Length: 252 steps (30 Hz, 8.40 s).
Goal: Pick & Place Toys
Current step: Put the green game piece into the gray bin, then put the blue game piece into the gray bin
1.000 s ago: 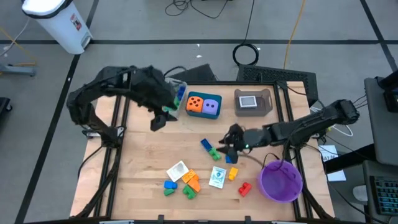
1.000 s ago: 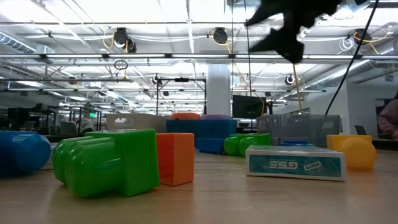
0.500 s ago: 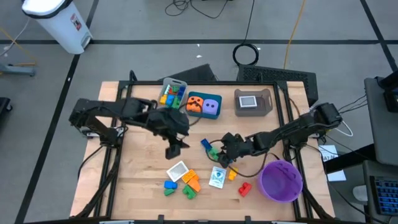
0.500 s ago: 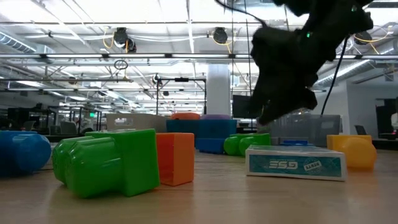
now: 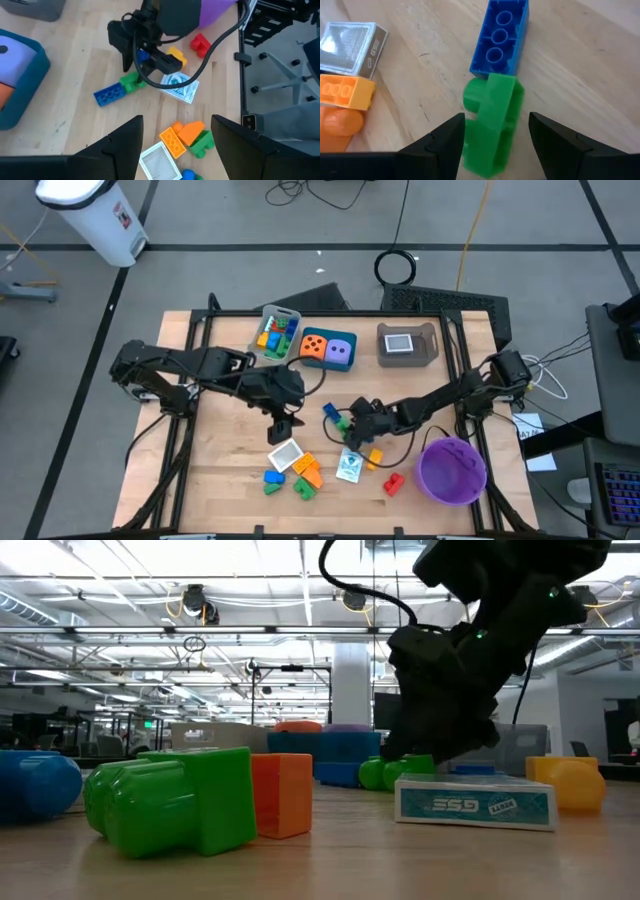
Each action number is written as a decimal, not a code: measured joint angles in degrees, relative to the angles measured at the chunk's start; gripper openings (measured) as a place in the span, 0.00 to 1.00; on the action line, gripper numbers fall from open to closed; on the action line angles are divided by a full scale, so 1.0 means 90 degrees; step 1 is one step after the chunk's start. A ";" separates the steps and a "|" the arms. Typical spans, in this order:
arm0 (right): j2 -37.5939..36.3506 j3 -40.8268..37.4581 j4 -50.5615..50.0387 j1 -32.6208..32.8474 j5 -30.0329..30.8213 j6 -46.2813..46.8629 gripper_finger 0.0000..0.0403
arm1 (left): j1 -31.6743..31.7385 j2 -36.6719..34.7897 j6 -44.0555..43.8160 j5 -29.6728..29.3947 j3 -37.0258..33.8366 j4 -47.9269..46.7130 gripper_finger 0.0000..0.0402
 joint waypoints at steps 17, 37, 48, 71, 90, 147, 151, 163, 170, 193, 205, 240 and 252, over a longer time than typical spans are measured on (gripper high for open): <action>0.0049 0.0002 0.0076 -0.0103 -0.0177 0.0071 0.29 | 0.0007 -0.0002 0.0289 -0.0004 0.0000 -0.0073 0.60; -0.2336 -0.0005 0.1848 -0.0627 -0.0198 -0.0603 0.15 | 0.0684 -0.0010 0.0875 0.0018 0.0000 -0.0057 0.60; -0.3474 -0.0005 0.2945 -0.1037 0.0333 -0.1784 0.01 | 0.1512 -0.0012 0.0117 0.0429 0.0000 0.0810 0.60; -0.3464 -0.0003 0.3740 -0.1167 -0.0070 -0.2360 0.11 | 0.1101 -0.0193 0.0221 0.0791 0.0000 0.2168 0.60; -0.2307 0.3613 -0.1417 -0.0344 -0.0167 -0.4002 0.02 | 0.0860 -0.1358 0.0250 0.0139 -0.2081 0.5187 0.60; 0.1666 0.3407 -0.2970 -0.1595 -0.2191 -0.2519 0.81 | 0.1580 -0.4813 0.0385 0.0023 -0.5603 0.5498 0.60; 0.1678 0.3408 -0.3419 -0.1532 -0.2171 -0.2878 0.81 | 0.1701 -0.4813 0.0385 0.0026 -0.5603 0.5497 0.60; 0.1668 0.3070 -0.3678 -0.1678 -0.2174 -0.3196 0.61 | 0.2150 -0.4813 0.0379 0.0001 -0.5603 0.5496 0.60; 0.1480 0.2968 -0.3520 -0.1867 -0.2528 -0.3511 0.32 | 0.2428 -0.4812 0.0283 -0.0002 -0.5603 0.5608 0.60; -0.1785 0.2982 0.1406 -0.3462 -0.2329 -0.2997 0.22 | 0.2993 -0.3248 -0.0550 0.1049 -0.5600 0.7930 0.60; -0.1752 0.2983 0.1507 -0.3230 -0.2331 -0.2775 0.24 | 0.3193 -0.1969 -0.0818 0.1633 -0.5600 0.9725 0.60; -0.1294 0.2985 0.1655 -0.2823 -0.2378 -0.2358 0.24 | 0.3210 -0.1637 -0.1001 0.2372 -0.5600 1.0492 0.59; -0.1300 0.2987 0.1725 -0.2836 -0.2441 -0.2448 0.24 | 0.3247 -0.1627 -0.0910 0.2674 -0.5595 1.0405 0.34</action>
